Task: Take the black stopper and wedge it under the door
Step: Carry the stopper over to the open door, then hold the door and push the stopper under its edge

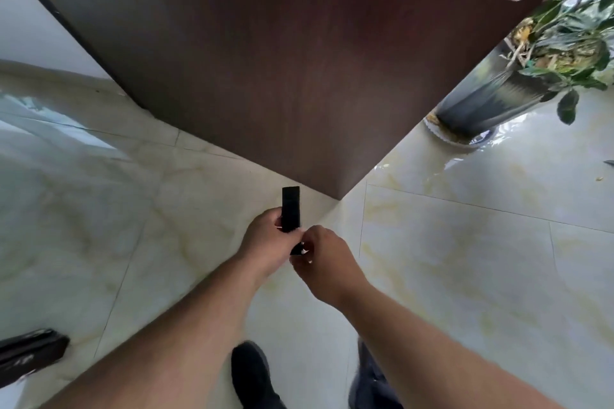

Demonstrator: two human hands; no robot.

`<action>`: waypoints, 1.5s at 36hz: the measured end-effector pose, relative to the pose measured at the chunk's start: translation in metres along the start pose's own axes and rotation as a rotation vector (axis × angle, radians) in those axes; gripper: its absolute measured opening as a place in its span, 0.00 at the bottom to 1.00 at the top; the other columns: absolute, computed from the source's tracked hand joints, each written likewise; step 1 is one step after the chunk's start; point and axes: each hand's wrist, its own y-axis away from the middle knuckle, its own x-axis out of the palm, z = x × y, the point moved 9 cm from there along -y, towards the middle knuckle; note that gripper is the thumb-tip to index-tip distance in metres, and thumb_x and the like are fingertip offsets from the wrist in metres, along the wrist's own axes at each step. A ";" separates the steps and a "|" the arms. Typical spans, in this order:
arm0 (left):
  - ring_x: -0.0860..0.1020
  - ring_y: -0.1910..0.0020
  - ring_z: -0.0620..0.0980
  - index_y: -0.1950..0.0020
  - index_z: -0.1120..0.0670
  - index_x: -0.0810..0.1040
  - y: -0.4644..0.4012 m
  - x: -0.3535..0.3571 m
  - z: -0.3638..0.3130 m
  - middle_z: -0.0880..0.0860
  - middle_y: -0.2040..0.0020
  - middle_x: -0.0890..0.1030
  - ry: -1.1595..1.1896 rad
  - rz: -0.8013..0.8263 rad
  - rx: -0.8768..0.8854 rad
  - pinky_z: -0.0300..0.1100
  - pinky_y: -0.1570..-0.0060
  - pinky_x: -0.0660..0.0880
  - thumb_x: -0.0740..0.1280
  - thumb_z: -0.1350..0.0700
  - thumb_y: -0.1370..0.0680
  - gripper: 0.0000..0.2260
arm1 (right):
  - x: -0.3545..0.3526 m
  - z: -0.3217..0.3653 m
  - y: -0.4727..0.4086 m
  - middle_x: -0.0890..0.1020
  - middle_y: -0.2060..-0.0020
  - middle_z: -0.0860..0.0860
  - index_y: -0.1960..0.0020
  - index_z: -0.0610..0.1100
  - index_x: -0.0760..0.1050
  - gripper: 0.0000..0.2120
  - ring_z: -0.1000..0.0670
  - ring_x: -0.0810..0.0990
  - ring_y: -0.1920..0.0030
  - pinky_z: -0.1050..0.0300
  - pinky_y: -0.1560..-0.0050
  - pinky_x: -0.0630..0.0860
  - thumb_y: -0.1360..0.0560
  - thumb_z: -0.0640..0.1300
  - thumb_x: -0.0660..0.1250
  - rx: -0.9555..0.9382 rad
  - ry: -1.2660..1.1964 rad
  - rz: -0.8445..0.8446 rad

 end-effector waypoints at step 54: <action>0.82 0.44 0.59 0.29 0.45 0.75 -0.401 0.121 0.196 0.54 0.38 0.76 -0.853 -0.229 0.300 0.55 0.46 0.81 0.67 0.54 0.22 0.21 | -0.036 -0.255 -0.295 0.84 0.37 0.48 0.26 0.39 0.73 0.27 0.49 0.84 0.37 0.48 0.30 0.79 0.22 0.42 0.75 -0.519 -0.464 -0.814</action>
